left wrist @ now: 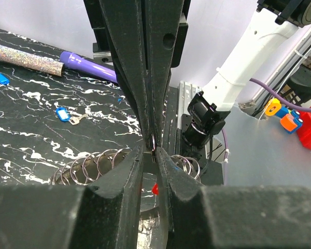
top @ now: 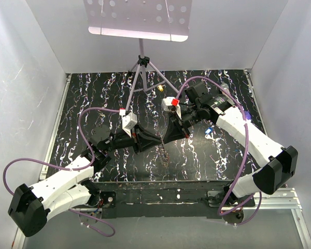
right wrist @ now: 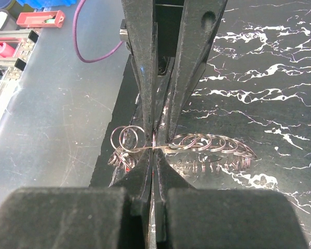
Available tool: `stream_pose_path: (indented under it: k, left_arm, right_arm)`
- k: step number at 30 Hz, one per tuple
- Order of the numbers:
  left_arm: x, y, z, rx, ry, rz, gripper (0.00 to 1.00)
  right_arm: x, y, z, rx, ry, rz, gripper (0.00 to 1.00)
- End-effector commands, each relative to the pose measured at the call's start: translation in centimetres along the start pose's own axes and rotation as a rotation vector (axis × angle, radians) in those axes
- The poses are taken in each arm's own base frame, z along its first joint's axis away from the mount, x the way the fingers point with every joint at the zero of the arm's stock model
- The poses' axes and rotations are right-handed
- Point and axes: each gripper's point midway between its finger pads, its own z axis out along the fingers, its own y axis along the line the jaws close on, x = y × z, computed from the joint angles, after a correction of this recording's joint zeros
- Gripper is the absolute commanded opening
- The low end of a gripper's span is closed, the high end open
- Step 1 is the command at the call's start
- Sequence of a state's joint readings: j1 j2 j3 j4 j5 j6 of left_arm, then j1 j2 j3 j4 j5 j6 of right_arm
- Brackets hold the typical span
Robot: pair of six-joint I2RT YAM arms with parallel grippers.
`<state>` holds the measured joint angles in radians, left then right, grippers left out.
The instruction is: Put the keys on the keyring
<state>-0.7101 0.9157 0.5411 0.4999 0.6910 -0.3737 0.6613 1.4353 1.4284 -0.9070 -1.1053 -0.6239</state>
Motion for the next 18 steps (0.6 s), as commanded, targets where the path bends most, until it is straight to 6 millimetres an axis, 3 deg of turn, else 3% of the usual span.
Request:
stream_pose_path:
  k: [1, 18]
  left_arm:
    - [-0.74, -0.07, 0.13, -0.009, 0.012, 0.034, 0.15]
    - [-1.01, 0.23, 0.26, -0.027, 0.027, 0.036, 0.14]
  right_arm:
    - [-0.83, 0.00, 0.10, -0.007, -0.020, -0.024, 0.01]
    - [-0.70, -0.16, 0.43, -0.010, -0.011, -0.014, 0.01]
